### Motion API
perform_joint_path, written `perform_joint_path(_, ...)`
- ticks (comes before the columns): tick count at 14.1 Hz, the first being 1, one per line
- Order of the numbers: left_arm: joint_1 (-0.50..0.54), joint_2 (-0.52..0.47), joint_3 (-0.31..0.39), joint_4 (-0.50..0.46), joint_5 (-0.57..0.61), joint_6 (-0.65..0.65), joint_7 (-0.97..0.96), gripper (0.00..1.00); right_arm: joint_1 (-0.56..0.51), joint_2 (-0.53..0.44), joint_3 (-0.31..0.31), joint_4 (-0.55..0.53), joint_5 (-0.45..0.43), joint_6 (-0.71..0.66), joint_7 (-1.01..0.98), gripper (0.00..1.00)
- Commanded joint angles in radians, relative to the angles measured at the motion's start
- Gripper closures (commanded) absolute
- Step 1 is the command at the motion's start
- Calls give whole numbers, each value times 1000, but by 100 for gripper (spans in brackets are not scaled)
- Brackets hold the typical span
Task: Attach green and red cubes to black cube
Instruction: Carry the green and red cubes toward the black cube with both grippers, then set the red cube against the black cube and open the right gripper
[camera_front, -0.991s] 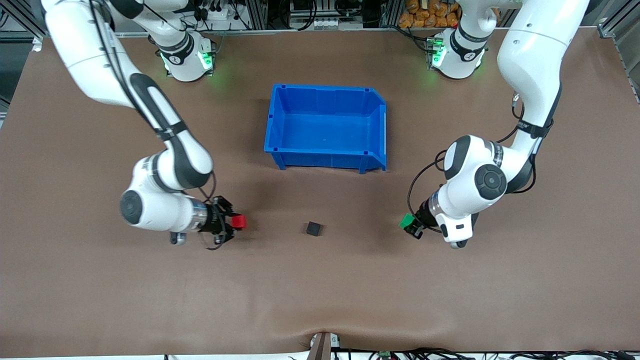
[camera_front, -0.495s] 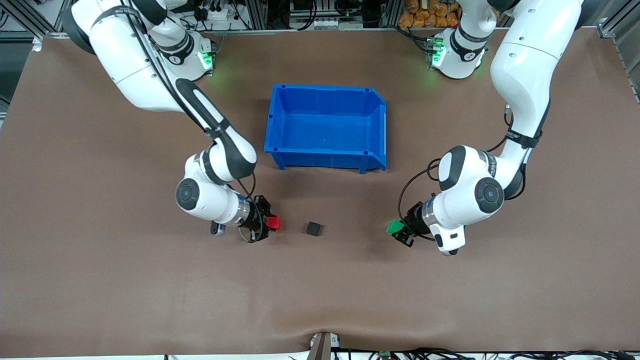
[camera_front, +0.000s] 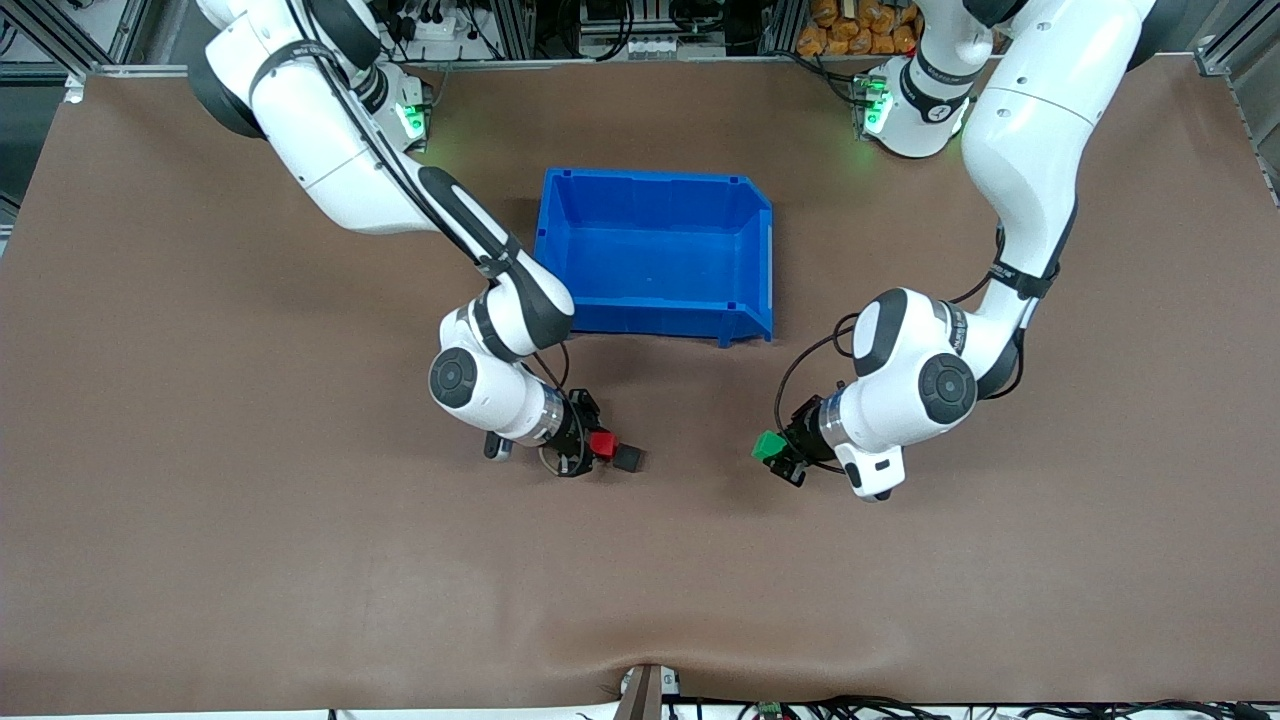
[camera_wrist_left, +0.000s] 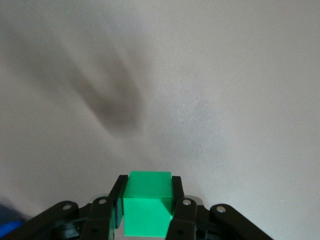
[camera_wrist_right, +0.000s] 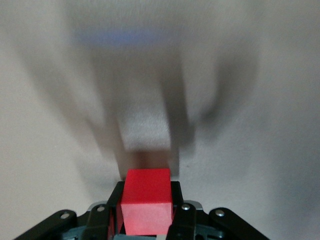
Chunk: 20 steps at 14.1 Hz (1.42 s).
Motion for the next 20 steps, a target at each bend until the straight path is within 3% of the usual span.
perform_joint_path(1, -16, 6, 4, 21, -16, -20, -57, 100, 49, 62, -35, 94, 7, -10, 38, 100)
perform_joint_path(2, -26, 5, 4, 21, -16, -20, -78, 100, 52, 65, -35, 102, 2, -11, 35, 100)
perform_joint_path(3, -27, 6, 2, 23, -16, -20, -89, 100, 55, 65, -35, 102, -19, -13, 35, 90)
perform_joint_path(4, -30, 5, 2, 21, -16, -20, -94, 100, 58, 65, -35, 101, -66, -14, 35, 40)
perform_joint_path(5, -41, 5, 4, 20, -16, -20, -108, 100, 61, 63, -35, 101, -128, -23, 39, 5)
perform_joint_path(6, -55, 5, 4, 21, -16, -20, -133, 100, 59, 59, -32, 102, -148, -28, 38, 0)
perform_joint_path(11, -78, 11, 4, 23, -14, -8, -247, 100, 4, -24, -33, 107, -236, -66, 9, 0)
perform_joint_path(15, -104, 66, 13, 37, -8, 64, -362, 100, -60, -119, -36, 124, -259, -457, -263, 0)
perform_joint_path(17, -119, 114, 13, 91, -8, 84, -399, 100, -141, -162, -27, 141, -240, -581, -437, 0)
perform_joint_path(20, -173, 176, 36, 181, -7, 86, -494, 100, -184, -275, -51, 141, -262, -712, -500, 0)
